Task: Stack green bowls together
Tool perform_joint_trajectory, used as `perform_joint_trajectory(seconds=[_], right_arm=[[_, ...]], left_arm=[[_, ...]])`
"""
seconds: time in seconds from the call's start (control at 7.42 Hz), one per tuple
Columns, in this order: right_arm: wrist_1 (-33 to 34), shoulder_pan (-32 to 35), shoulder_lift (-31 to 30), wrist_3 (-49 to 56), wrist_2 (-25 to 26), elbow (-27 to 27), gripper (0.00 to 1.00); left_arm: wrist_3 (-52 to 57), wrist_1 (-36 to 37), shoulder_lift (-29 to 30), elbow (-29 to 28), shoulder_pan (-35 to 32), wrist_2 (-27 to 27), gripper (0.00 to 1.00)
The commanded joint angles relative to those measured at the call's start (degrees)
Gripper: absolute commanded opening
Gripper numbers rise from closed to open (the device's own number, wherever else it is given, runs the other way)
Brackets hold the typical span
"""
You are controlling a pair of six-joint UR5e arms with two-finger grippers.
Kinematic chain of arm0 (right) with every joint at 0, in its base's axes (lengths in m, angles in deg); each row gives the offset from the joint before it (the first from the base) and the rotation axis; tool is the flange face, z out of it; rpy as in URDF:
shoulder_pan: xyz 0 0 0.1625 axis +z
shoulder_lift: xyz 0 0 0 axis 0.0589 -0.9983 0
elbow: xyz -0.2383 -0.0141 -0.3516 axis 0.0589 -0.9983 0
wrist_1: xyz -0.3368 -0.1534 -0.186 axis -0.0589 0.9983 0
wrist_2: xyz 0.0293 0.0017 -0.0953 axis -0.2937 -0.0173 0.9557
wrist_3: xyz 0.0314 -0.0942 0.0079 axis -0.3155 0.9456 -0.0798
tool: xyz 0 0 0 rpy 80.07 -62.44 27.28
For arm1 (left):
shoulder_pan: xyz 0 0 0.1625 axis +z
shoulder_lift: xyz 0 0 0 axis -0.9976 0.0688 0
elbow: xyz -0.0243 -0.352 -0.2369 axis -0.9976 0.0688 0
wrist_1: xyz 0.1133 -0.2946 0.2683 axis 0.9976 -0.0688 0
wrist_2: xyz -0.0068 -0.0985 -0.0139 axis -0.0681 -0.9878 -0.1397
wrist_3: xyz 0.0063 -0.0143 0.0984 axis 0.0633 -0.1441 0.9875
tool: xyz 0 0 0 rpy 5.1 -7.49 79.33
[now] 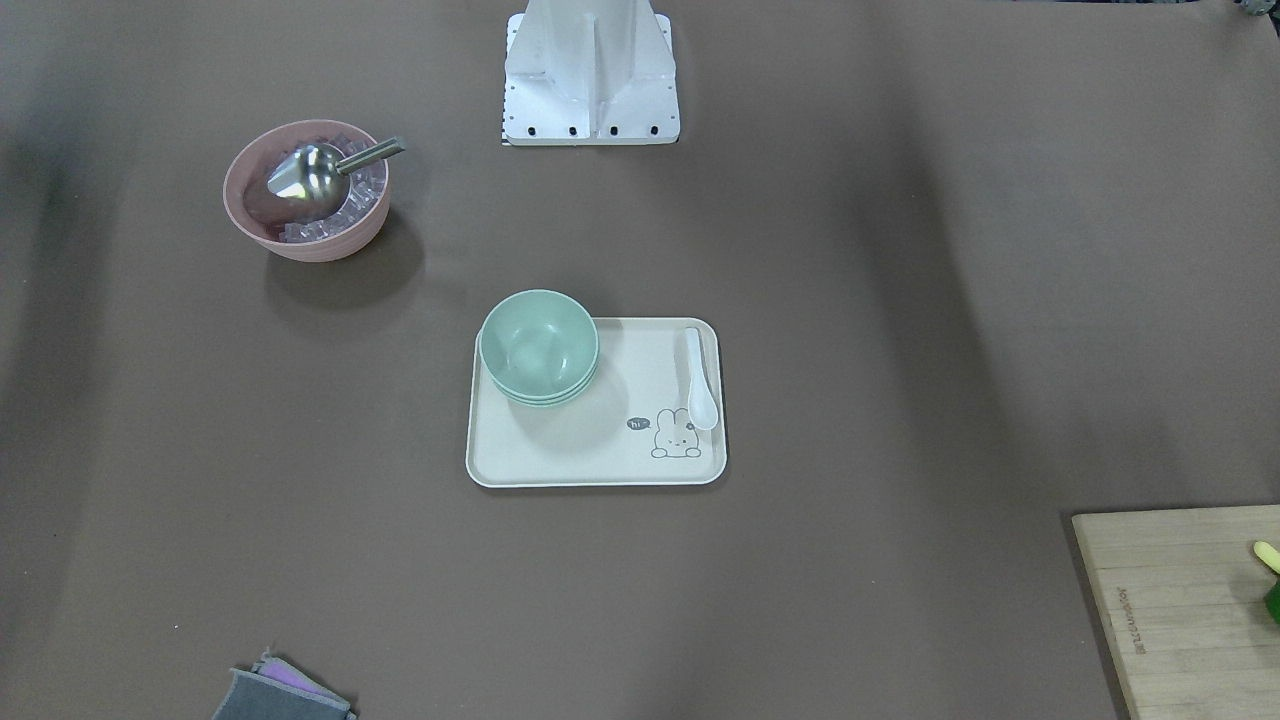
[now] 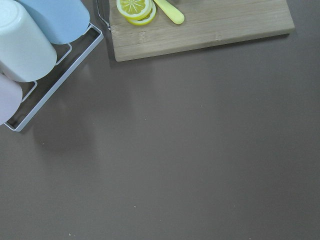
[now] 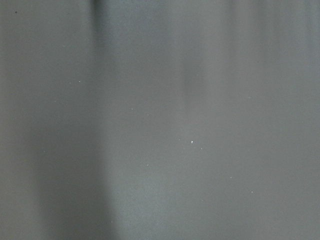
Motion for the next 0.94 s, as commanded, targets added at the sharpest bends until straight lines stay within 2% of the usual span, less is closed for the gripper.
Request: perform_joint_trajectory(seconds=[0.0, 0.81], right_arm=[[0.00, 0.00, 0.00, -0.02, -0.02, -0.01, 1.00], [0.00, 0.00, -0.09, -0.02, 0.06, -0.27, 1.00]], left_arm=[[0.02, 0.03, 0.00, -0.02, 0.00, -0.02, 0.98], [-0.07, 0.30, 0.00, 0.78, 0.00, -0.02, 0.98]])
